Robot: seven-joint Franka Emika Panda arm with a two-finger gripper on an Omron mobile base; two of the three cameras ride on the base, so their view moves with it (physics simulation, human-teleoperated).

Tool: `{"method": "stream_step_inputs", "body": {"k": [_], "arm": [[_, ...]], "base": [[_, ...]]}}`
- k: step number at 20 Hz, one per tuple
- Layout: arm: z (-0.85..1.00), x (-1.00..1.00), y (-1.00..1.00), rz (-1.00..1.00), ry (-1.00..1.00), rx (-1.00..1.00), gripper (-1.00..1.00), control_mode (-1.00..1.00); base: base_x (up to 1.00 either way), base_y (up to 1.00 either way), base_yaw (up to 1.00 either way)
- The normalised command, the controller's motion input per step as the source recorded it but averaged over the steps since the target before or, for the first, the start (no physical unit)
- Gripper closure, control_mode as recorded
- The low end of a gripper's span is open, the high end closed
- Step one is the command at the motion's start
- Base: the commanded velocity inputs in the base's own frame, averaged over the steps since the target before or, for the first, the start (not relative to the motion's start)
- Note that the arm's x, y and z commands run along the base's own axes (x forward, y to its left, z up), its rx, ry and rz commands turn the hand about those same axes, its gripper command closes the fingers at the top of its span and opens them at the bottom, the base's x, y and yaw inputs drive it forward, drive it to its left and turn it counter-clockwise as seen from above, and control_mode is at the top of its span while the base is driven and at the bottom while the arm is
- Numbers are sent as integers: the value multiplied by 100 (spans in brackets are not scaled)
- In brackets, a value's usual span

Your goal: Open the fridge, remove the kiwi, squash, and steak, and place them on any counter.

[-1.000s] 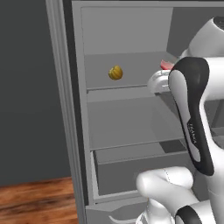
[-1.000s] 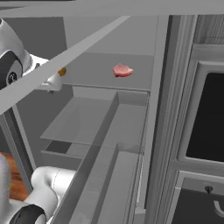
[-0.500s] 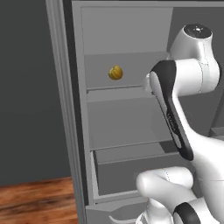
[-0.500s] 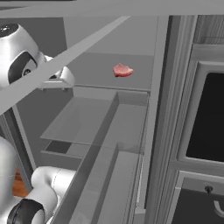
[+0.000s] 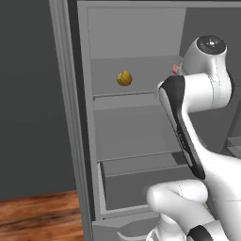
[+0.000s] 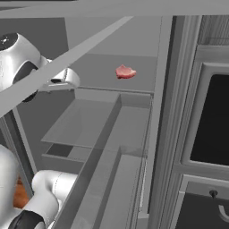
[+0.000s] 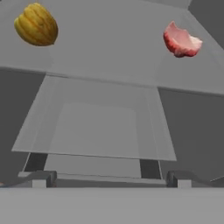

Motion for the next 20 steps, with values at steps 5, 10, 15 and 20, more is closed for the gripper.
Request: {"method": "stream_step_inputs", "body": {"k": [5, 10, 15, 20], "arm": [[0, 40, -20, 0, -2, -2, -100, -100], [0, 35, -21, 0, -4, -4, -100, -100], [0, 41, -23, -1, -5, -4, -100, -100], [0, 35, -22, -4, -4, -1, -100, -100]], "base": [[0, 0, 0], [0, 0, 0], [0, 0, 0], [0, 0, 0]]}}
